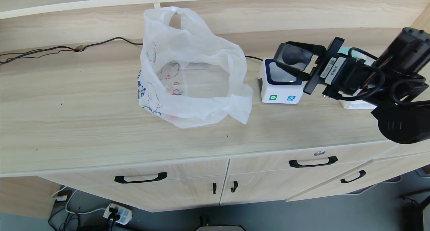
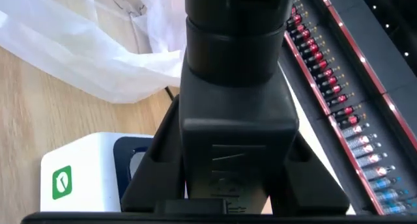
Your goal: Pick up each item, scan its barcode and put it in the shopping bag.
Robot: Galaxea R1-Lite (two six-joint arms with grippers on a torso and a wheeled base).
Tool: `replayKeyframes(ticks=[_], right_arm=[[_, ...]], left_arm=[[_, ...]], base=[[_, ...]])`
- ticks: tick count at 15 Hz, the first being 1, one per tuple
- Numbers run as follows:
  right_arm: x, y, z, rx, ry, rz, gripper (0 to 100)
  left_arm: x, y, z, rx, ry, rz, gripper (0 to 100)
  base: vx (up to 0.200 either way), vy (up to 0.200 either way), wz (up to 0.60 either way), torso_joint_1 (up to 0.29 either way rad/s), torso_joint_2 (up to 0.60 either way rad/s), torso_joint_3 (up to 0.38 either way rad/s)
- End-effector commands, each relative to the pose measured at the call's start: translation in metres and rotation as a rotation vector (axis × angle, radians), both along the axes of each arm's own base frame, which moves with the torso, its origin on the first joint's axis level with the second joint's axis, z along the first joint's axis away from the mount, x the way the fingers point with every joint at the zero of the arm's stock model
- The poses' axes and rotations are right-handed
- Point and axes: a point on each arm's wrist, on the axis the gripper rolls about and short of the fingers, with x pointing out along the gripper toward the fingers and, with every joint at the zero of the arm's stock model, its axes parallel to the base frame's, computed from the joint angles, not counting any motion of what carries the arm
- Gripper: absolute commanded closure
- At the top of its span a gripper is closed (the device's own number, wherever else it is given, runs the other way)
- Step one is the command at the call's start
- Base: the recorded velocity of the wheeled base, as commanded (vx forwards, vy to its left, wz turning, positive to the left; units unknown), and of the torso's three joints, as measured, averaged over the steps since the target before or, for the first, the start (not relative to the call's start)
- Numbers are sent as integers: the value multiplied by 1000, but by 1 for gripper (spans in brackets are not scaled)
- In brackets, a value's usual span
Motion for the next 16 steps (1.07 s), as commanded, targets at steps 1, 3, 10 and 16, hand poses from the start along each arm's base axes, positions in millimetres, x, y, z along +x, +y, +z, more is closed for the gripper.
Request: replayKeyframes(ticks=[1,3,10,16], right_arm=[[6,0,-4,-3,8,-5,100],[9,1,-7,-2,16,-2,100],[9,6,-7,22,56,3,100],[-24,18,21,62,81,27,100]], left_arm=[[0,0,0,0,1,0,0],[0,0,0,0,1,0,0],[0,0,0,0,1,0,0],[0,0,0,0,1,0,0]], base=[[0,0,0,0,0,0],[0,0,0,0,0,0],[0,0,0,0,0,0],[0,0,0,0,0,0]])
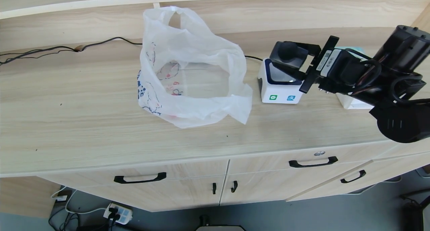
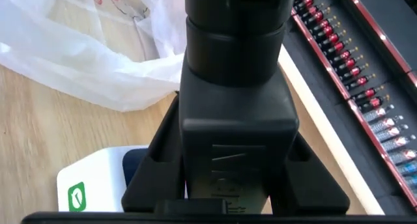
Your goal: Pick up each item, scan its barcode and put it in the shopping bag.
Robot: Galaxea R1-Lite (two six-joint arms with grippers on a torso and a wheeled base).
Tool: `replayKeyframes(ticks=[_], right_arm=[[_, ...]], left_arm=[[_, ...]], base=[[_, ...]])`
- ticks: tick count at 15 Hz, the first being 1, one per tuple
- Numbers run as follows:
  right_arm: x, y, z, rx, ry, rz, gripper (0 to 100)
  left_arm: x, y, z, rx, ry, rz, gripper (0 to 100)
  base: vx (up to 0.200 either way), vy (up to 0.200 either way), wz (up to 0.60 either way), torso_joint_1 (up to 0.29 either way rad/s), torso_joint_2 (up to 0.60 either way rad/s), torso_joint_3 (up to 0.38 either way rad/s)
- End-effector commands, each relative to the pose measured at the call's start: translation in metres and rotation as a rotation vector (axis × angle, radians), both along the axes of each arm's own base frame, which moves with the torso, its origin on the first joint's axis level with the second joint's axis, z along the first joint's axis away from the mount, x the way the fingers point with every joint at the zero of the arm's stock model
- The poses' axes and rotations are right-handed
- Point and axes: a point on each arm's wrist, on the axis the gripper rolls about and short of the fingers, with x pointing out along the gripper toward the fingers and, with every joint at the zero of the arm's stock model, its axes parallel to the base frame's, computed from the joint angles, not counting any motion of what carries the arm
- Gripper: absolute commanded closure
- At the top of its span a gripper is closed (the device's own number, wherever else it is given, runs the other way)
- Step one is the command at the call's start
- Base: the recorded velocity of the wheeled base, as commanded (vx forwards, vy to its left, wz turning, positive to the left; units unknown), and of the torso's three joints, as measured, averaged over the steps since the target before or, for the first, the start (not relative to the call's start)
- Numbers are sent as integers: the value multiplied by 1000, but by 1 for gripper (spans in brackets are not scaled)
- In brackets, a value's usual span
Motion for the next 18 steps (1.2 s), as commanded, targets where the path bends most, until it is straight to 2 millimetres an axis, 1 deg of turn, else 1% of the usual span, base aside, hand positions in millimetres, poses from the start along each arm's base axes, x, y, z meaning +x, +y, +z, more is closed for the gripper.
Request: replayKeyframes(ticks=[1,2,3,4,5,7,8,9,10,11,12,14,17,18], right_arm=[[-30,19,23,36,12,70,100],[-39,23,27,52,34,88,100],[-65,44,17,79,190,158,100],[-81,55,12,115,268,190,100],[-98,61,14,167,301,213,100],[-136,69,32,317,363,224,100],[-150,67,42,399,392,216,100],[-160,61,51,465,405,182,100],[-167,53,53,487,407,157,100],[-172,48,47,481,436,133,100],[-177,42,42,499,464,105,100],[-181,36,40,544,501,88,100],[-177,29,39,611,561,75,100],[-170,21,39,663,588,47,100]], left_arm=[[0,0,0,0,1,1,0],[0,0,0,-1,1,1,0],[0,0,0,-1,1,1,0],[0,0,0,-1,1,1,0],[0,0,0,-1,1,1,0],[0,0,0,0,-1,2,0],[0,0,0,3,1,-1,0],[0,0,0,5,1,1,0],[0,0,0,3,2,-1,0],[0,0,0,3,2,1,0],[0,0,0,3,2,1,0],[0,0,0,3,2,1,0],[0,0,0,5,2,1,0],[0,0,0,5,1,1,0]], base=[[0,0,0,0,0,0],[0,0,0,0,0,0],[0,0,0,0,0,0],[0,0,0,0,0,0],[0,0,0,0,0,0],[0,0,0,0,0,0],[0,0,0,0,0,0],[0,0,0,0,0,0],[0,0,0,0,0,0],[0,0,0,0,0,0],[0,0,600,2,2,2],[0,0,600,2,2,2],[0,0,600,2,1,2],[0,0,600,2,2,7]])
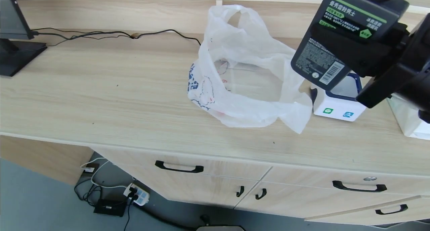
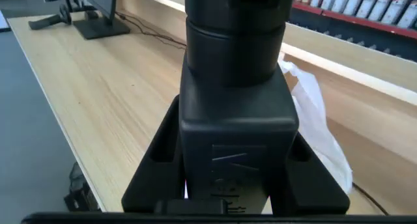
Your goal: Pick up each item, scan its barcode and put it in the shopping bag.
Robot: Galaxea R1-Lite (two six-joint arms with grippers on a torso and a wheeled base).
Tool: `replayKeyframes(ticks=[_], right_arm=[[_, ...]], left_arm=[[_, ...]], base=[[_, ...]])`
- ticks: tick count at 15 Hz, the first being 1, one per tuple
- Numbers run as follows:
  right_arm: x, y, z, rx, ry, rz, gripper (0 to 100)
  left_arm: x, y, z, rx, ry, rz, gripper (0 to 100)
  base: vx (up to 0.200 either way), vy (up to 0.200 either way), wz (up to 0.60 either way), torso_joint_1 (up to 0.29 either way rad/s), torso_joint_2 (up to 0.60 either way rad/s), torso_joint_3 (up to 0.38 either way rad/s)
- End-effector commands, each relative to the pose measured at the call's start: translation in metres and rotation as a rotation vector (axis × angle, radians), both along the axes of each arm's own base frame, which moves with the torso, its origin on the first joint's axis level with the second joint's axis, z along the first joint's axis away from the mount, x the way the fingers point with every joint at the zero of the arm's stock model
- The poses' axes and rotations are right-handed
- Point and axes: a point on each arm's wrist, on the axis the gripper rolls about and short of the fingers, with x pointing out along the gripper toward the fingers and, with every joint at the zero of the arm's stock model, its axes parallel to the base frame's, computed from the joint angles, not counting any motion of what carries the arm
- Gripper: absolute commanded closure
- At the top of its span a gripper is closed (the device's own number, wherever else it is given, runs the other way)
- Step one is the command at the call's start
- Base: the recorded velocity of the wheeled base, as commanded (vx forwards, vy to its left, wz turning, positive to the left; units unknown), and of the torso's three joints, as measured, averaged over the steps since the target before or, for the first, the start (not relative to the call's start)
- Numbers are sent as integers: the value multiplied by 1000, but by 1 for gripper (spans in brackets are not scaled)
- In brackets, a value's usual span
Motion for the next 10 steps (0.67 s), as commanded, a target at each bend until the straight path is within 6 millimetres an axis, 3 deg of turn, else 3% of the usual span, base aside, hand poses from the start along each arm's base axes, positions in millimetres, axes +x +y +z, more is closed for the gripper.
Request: replayKeyframes(ticks=[1,3,7,10], right_arm=[[11,-19,1,52,40,-73,100],[27,-21,2,147,128,-70,100],[70,-1,-4,393,377,34,100],[111,-19,-26,472,449,-64,100]], left_arm=[[0,0,0,-1,-1,0,0],[0,0,0,-1,1,0,0],[0,0,0,2,-1,0,0],[0,0,0,1,-2,0,0]], base=[[0,0,600,-2,2,-2],[0,0,600,2,5,2],[0,0,0,0,0,0],[0,0,0,0,0,0]])
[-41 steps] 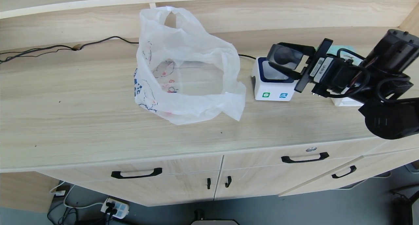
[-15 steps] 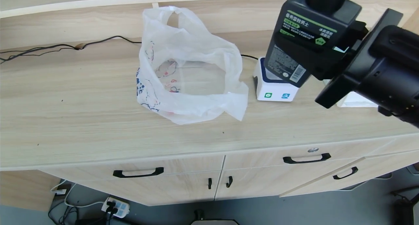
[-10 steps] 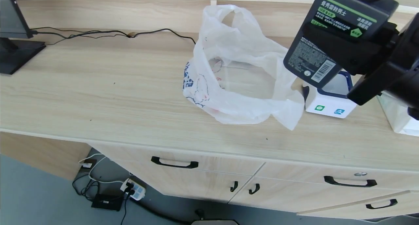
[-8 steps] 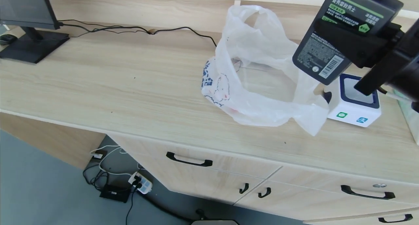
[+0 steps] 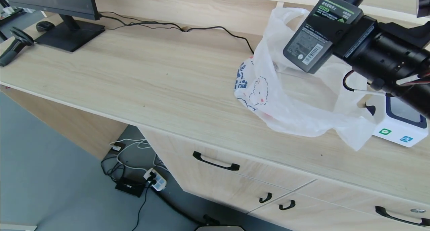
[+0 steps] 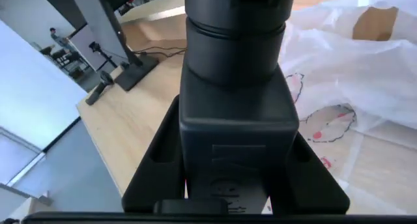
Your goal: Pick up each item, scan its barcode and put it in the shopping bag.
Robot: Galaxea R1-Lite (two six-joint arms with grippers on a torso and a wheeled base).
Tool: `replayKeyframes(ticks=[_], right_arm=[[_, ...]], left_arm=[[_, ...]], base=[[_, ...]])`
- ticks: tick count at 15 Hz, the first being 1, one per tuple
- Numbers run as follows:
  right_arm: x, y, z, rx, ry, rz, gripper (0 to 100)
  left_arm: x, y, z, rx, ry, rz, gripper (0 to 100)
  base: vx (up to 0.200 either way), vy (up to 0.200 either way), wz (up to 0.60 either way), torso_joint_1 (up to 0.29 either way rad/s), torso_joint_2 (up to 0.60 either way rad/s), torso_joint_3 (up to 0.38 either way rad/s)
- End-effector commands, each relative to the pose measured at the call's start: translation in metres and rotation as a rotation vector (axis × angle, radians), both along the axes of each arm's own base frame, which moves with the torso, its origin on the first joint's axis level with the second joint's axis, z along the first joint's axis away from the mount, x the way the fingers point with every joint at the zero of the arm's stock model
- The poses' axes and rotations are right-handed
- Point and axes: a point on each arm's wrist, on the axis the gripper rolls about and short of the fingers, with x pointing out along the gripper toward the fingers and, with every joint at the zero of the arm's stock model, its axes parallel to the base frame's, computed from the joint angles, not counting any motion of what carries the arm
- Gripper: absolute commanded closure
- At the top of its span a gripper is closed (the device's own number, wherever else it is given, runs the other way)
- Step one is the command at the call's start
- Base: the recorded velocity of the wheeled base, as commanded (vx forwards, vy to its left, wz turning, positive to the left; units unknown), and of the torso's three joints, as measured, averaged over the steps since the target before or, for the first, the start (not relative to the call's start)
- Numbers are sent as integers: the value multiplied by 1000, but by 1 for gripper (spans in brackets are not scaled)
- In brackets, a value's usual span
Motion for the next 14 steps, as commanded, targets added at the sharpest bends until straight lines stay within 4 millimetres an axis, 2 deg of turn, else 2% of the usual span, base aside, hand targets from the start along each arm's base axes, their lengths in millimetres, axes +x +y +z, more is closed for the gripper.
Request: replayKeyframes(ticks=[1,3,5,14], right_arm=[[44,-8,-34,-24,74,-85,100],[65,-6,-50,-22,94,-104,100],[77,-9,-54,-2,111,-116,100],[87,-17,-89,1,244,-168,100]], left_arm=[[0,0,0,0,-1,-1,0],[0,0,0,0,2,-1,0],[0,0,0,0,0,-1,0],[0,0,0,1,0,0,0]], base=[[0,0,0,0,0,0],[0,0,0,0,0,0],[0,0,0,0,0,0],[0,0,0,0,0,0]])
